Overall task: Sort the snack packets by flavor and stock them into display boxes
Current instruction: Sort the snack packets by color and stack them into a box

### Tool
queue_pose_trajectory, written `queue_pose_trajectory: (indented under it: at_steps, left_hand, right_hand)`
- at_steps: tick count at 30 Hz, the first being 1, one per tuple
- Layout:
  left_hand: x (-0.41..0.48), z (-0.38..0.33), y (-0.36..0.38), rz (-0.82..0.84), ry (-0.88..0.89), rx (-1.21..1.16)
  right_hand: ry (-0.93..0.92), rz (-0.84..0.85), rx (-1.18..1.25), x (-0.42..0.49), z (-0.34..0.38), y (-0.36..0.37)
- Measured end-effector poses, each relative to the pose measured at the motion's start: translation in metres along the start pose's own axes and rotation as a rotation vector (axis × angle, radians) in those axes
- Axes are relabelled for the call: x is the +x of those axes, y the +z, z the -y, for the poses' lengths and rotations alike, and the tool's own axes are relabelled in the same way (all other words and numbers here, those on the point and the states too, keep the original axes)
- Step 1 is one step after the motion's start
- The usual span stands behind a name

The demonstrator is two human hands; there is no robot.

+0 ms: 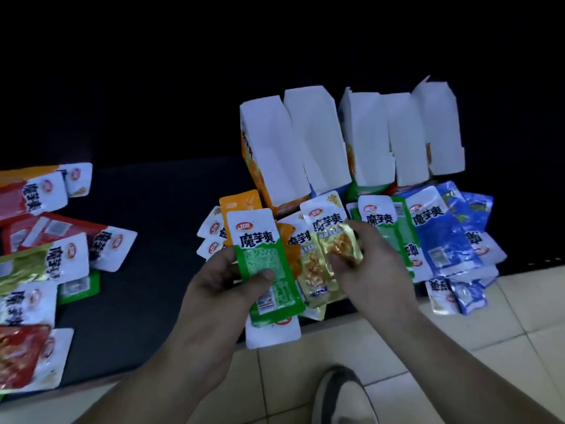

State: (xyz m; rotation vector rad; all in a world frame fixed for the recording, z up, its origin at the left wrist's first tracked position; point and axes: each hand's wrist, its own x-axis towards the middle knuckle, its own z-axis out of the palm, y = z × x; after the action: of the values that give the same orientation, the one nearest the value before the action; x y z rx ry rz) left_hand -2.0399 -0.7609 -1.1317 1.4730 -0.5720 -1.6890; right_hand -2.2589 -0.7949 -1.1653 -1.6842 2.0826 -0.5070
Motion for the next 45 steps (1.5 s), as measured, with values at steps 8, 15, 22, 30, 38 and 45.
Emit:
queue_pose_trajectory:
  at_steps: [8, 15, 22, 30, 38, 45]
  left_hand:
    - [0.0, 0.007, 0.001, 0.023, 0.051, -0.001]
    - [-0.003, 0.009, -0.009, 0.061, 0.116, -0.013]
    - [-0.014, -0.001, -0.034, 0.092, 0.122, -0.088]
    - [-0.009, 0.008, -0.052, -0.01, 0.132, -0.032]
    - [-0.013, 0.018, -0.054, -0.06, 0.063, -0.137]
    - [-0.009, 0.023, -0.028, 0.176, 0.101, 0.066]
  right_hand:
    - [-0.177, -0.141, -0.198, 0.002, -0.01, 0.002]
    - [0.014, 0.204, 0.572, -0.029, 0.05, -0.004]
    - [0.265, 0.276, 0.794, -0.031, 0.081, 0.002]
    - [0.295, 0.213, 0.866, -0.035, 0.092, 0.003]
    - [0.2, 0.375, 0.75, -0.069, 0.098, 0.016]
    - [0.268, 0.347, 0.749, -0.064, 0.079, 0.005]
